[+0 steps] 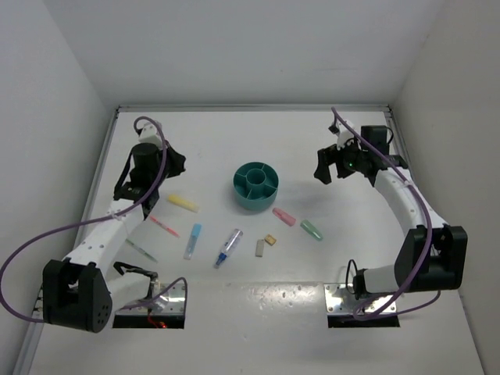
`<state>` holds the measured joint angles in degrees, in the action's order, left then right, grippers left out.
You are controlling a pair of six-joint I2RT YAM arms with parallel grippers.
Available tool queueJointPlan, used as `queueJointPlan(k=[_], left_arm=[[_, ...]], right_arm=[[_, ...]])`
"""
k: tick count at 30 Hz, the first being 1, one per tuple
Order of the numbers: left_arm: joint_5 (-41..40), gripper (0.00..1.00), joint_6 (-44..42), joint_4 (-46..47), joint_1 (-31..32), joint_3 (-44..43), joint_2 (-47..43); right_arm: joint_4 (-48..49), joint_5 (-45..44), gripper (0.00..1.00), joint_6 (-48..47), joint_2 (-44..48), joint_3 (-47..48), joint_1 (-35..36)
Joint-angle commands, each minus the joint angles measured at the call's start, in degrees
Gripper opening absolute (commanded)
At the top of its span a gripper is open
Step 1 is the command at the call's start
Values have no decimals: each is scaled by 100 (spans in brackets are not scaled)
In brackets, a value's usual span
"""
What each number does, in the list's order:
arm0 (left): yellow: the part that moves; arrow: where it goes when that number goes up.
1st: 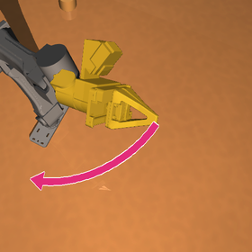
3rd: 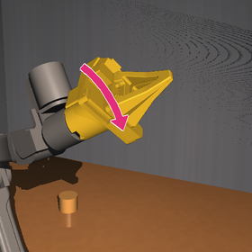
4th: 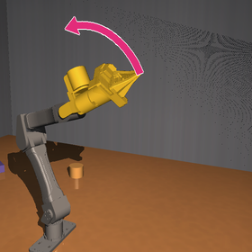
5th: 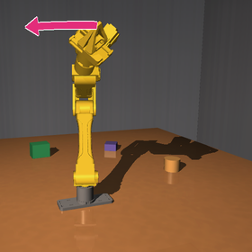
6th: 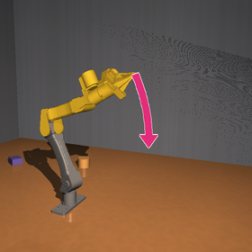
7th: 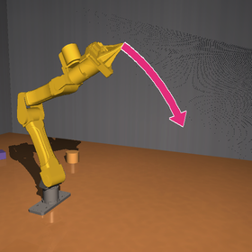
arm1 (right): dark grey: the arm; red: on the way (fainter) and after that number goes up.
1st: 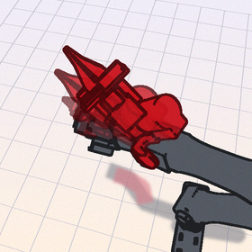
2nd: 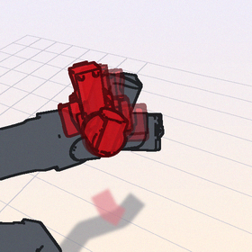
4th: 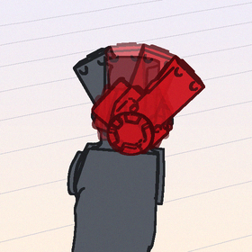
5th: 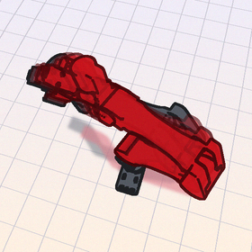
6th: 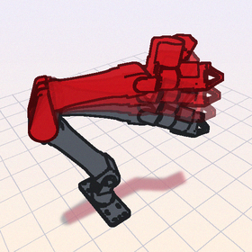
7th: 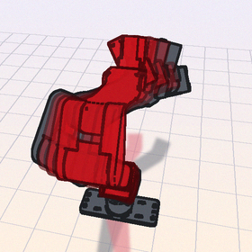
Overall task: Sort the stationery into containers
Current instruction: Pick up the pen from the center of the board.
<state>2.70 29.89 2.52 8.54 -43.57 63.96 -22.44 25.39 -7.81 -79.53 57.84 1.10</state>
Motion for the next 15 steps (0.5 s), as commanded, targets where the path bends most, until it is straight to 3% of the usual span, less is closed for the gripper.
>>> queueJointPlan(k=[1,3,4,5,6,7,8,9,10,11,12,15], left_arm=[[-786,0,262,-243,122,-222,159],[-1559,3,613,-697,184,-300,370],[-1832,21,971,-831,184,-371,476],[-1895,52,1132,-963,184,-371,572],[-1896,57,1290,-1104,184,-458,678],[-1896,62,1561,-1331,184,-459,827],[-1974,74,1712,-1455,184,-511,880],[-1975,81,2061,-1718,184,-512,881],[-2114,87,2239,-1851,184,-512,881],[-2290,90,2388,-1904,184,-512,881],[-2405,95,2494,-2009,184,-451,881],[-2774,96,2898,-2370,184,-450,881]], right_arm=[[-226,-342,99,-536,165,236,83],[-226,149,99,-827,244,184,83],[-61,316,87,-609,297,35,83],[-7,370,41,-607,297,34,83],[63,370,0,-459,297,34,83],[64,440,0,-397,297,34,83],[64,345,6,-309,297,34,83],[64,292,42,-308,297,34,83],[64,291,84,-308,297,34,83],[116,291,100,-361,297,34,83],[169,291,100,-361,376,-36,83],[319,432,100,-475,569,-203,83]])
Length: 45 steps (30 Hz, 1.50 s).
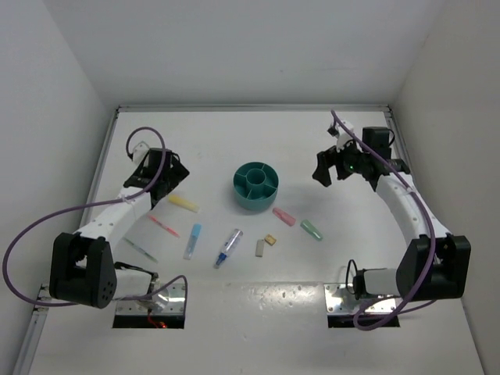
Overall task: Sort the stationery into containers
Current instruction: Pick up the pen from the center of the board.
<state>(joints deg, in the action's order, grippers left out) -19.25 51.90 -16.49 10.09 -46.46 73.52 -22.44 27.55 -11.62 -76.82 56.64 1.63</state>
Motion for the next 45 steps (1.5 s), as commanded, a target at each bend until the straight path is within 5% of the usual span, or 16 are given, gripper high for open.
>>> queueJointPlan(k=[1,2,6,7,15,21,26,33,37,45], left_arm=[[-667,96,995,-730,28,-162,-74],[-807,96,1154,-881,98,-232,-5],[-940,88,1884,-1426,283,-390,451],[-941,87,2077,-1531,283,-460,575],[-589,79,2605,-2022,336,-1119,1691],[-466,76,2720,-2139,336,-1261,2034],[-466,64,2852,-2139,336,-1313,2377],[-519,63,2905,-2139,283,-1375,2562],[-519,50,2905,-2192,231,-1480,2685],[-519,50,2800,-2428,231,-1586,2905]], right_arm=[[319,277,99,-95,299,-83,31],[249,277,94,-95,220,-31,31],[-32,391,45,-95,-96,197,31],[-102,391,41,-95,-149,198,31],[-42,339,41,-43,-62,199,31],[11,286,41,-42,-9,198,31],[11,286,43,-42,-9,198,31],[11,286,43,-42,44,198,31],[11,233,43,-42,97,198,31],[64,233,43,-42,202,198,31]])
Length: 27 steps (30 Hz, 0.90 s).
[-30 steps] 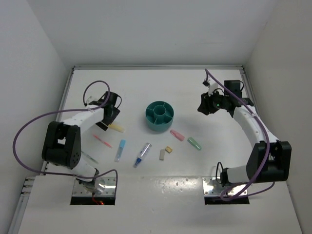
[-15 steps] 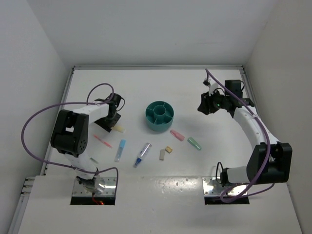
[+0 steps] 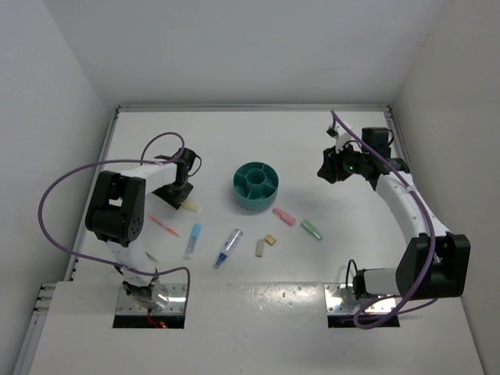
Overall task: Sort the stationery into containers
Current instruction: Pick up the pen from the center of the board.
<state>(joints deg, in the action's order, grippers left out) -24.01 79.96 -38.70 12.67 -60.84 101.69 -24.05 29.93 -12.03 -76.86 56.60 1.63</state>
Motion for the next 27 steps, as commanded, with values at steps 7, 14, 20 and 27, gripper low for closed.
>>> queueJointPlan(k=[7,14,20,27], left_arm=[[19,53,-60,-261,-80,-209,220],[81,16,-174,-209,-186,-262,430],[-393,10,-700,-208,95,-683,27],[-957,0,-3548,866,1070,-1510,-851]], right_arm=[[226,47,43,52,259,202,31],[226,48,43,52,312,150,31],[226,100,43,52,312,150,31],[-46,599,9,-316,92,150,31]])
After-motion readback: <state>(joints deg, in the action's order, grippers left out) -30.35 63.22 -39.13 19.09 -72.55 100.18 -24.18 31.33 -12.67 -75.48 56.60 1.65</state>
